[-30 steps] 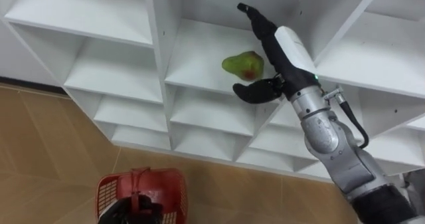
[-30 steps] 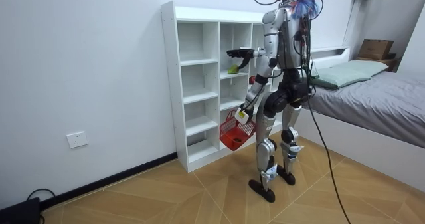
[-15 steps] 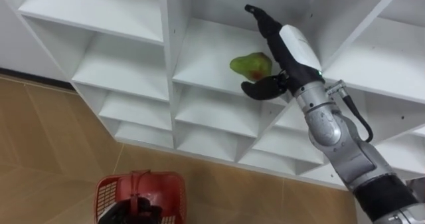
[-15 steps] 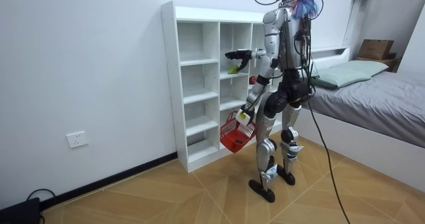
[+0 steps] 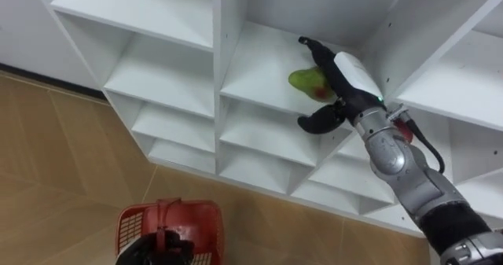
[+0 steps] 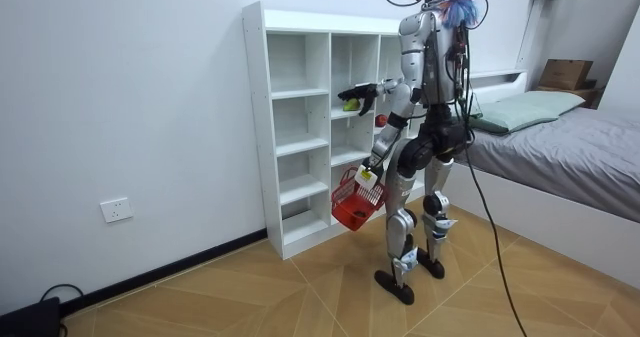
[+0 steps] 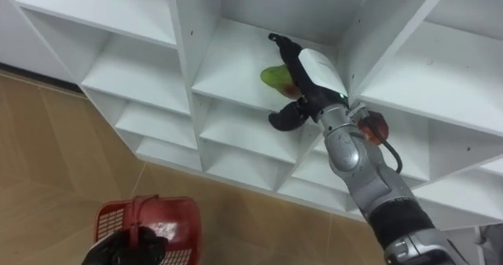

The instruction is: Collect fruits from the closet

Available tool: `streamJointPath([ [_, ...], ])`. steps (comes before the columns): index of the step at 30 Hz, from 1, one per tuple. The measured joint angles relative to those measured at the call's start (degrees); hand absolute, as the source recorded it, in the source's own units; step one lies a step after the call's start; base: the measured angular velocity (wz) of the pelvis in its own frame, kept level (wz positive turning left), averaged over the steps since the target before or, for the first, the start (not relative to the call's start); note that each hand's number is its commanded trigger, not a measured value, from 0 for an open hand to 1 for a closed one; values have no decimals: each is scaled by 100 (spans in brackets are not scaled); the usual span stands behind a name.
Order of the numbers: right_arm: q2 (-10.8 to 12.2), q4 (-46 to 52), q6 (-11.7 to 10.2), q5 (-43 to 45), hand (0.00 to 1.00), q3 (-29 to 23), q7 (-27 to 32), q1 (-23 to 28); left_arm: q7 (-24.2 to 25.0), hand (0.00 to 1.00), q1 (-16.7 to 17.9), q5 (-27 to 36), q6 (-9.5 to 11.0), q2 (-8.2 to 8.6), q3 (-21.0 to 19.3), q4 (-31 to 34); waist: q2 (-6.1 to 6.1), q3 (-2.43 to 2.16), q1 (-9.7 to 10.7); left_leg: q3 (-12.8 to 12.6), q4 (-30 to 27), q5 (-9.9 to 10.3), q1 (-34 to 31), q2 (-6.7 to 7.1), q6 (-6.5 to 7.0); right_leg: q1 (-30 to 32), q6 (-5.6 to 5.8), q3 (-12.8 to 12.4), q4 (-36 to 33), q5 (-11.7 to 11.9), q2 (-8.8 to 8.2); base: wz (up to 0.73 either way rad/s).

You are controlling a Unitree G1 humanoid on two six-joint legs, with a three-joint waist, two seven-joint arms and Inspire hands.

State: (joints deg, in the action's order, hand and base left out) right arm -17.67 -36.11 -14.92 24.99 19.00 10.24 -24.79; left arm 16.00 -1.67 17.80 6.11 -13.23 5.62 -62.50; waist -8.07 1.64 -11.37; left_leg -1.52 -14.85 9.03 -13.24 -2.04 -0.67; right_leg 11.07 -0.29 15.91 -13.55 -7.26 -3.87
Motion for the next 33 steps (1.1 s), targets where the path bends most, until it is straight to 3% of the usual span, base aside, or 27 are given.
streamJointPath([
  [6, 8, -162, -4, 9, 0, 0, 0, -95, 47, 100, 2, 2, -78, 5, -39, 0, -5, 1, -2, 6, -33, -2, -5, 4, 2, -5, 2, 12, 0, 1, -5, 0],
  [33, 4, -1057, -43, -32, 0, -91, -168, -614, 37, 100, -9, -122, -79, 29, -25, 189, 33, 28, -2, 122, -35, -37, -22, 67, 48, -108, 42, 137, 89, 55, -46, 2],
])
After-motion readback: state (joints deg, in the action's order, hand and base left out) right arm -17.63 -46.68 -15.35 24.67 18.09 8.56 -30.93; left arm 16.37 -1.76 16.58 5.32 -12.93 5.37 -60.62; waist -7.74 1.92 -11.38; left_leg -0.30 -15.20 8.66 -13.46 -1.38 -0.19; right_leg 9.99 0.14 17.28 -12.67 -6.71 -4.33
